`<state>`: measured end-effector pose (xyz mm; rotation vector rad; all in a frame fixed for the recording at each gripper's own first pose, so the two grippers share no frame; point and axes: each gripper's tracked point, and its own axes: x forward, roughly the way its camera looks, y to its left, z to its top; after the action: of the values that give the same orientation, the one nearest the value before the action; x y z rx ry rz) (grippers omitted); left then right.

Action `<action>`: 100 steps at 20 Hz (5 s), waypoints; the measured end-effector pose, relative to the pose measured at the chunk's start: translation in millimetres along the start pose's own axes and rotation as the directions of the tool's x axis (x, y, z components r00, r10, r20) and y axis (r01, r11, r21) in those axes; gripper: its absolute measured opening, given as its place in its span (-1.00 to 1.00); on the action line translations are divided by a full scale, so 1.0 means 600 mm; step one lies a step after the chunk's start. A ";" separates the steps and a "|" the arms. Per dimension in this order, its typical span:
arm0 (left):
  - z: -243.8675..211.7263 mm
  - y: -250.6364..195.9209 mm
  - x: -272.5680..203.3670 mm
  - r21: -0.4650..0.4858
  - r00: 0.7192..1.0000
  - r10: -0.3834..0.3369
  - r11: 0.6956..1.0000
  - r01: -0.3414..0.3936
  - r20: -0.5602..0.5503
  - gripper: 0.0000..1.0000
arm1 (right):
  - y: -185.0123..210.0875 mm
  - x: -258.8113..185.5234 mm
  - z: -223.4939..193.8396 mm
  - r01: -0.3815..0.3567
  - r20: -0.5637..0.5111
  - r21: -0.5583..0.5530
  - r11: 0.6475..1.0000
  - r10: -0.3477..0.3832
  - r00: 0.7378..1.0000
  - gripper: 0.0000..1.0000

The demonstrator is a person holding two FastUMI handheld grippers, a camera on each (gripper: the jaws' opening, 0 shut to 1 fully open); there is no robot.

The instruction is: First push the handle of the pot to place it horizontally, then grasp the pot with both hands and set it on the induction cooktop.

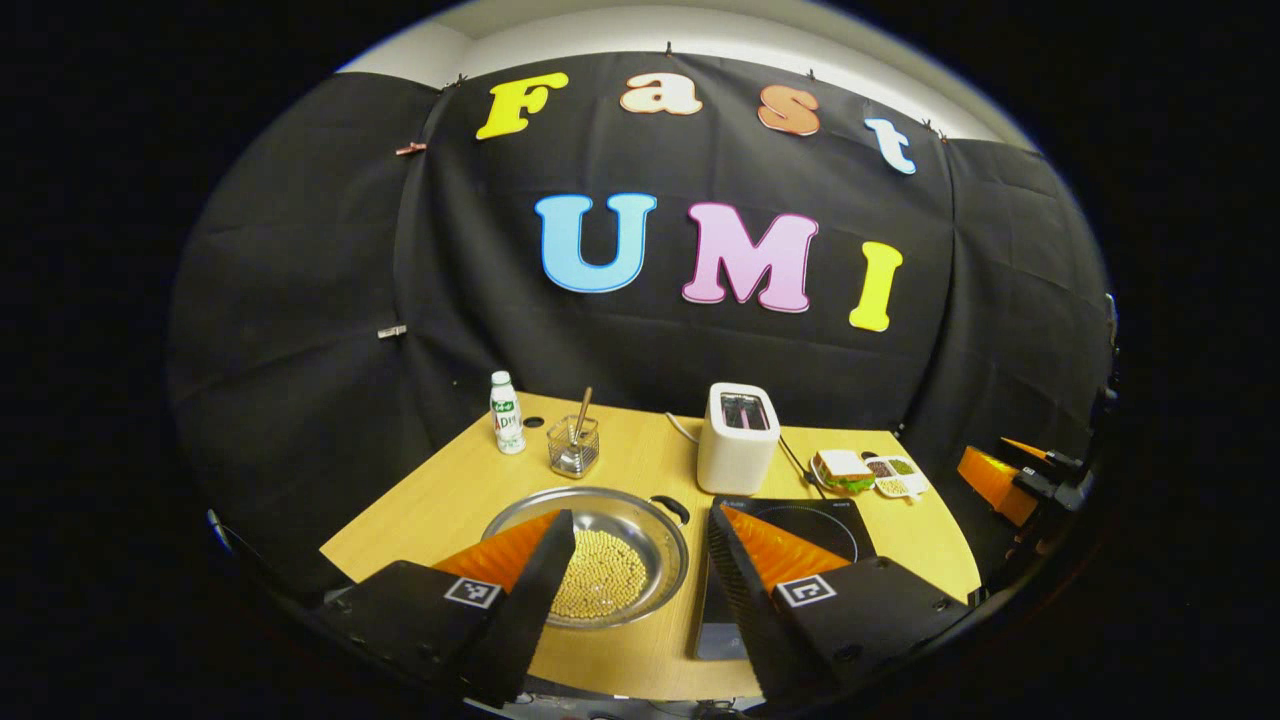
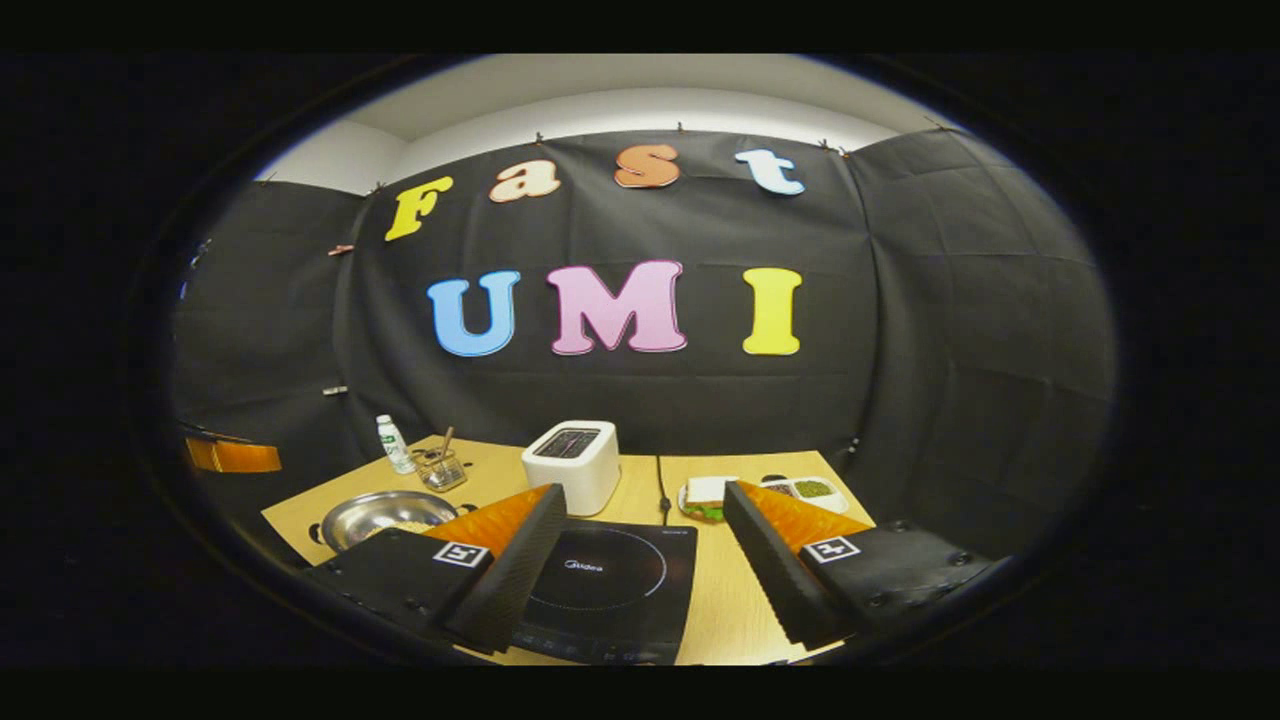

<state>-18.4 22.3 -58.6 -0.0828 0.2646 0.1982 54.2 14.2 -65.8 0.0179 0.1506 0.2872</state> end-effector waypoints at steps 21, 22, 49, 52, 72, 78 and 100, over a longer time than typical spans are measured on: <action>-0.171 0.157 0.001 -0.113 0.964 -0.127 0.988 0.103 -0.234 -0.89 | 0.030 -0.088 -0.043 0.158 -0.075 -0.016 0.987 -0.159 0.984 0.96; -0.182 0.166 0.008 -0.138 0.957 -0.153 0.983 0.122 -0.246 -0.90 | 0.037 -0.094 -0.042 0.173 -0.073 -0.021 0.985 -0.174 0.982 0.96; -0.358 0.244 0.151 -0.175 0.724 -0.408 0.909 0.378 -0.557 -0.90 | 0.171 -0.136 -0.108 0.304 -0.149 -0.055 0.951 -0.309 0.939 0.96; -0.369 0.254 0.152 -0.165 0.702 -0.399 0.911 0.378 -0.590 -0.90 | 0.184 -0.127 -0.115 0.293 -0.161 -0.058 0.954 -0.299 0.941 0.96; -0.350 0.336 0.221 -0.103 0.716 -0.311 0.942 0.319 -0.625 -0.90 | 0.209 -0.095 -0.136 0.289 -0.200 -0.063 0.955 -0.296 0.934 0.96; -0.342 0.369 0.250 -0.119 0.718 -0.298 0.950 0.289 -0.630 -0.90 | 0.225 -0.076 -0.138 0.287 -0.213 -0.056 0.956 -0.292 0.932 0.96; -0.309 0.447 0.382 -0.012 0.736 -0.196 0.969 0.247 -0.648 -0.89 | 0.234 -0.075 -0.140 0.293 -0.235 -0.072 0.953 -0.302 0.924 0.96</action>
<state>96.4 306.6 -313.2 -0.1063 0.9560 -0.0921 -40.2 135.9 -136.6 -0.0758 0.3895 -0.0140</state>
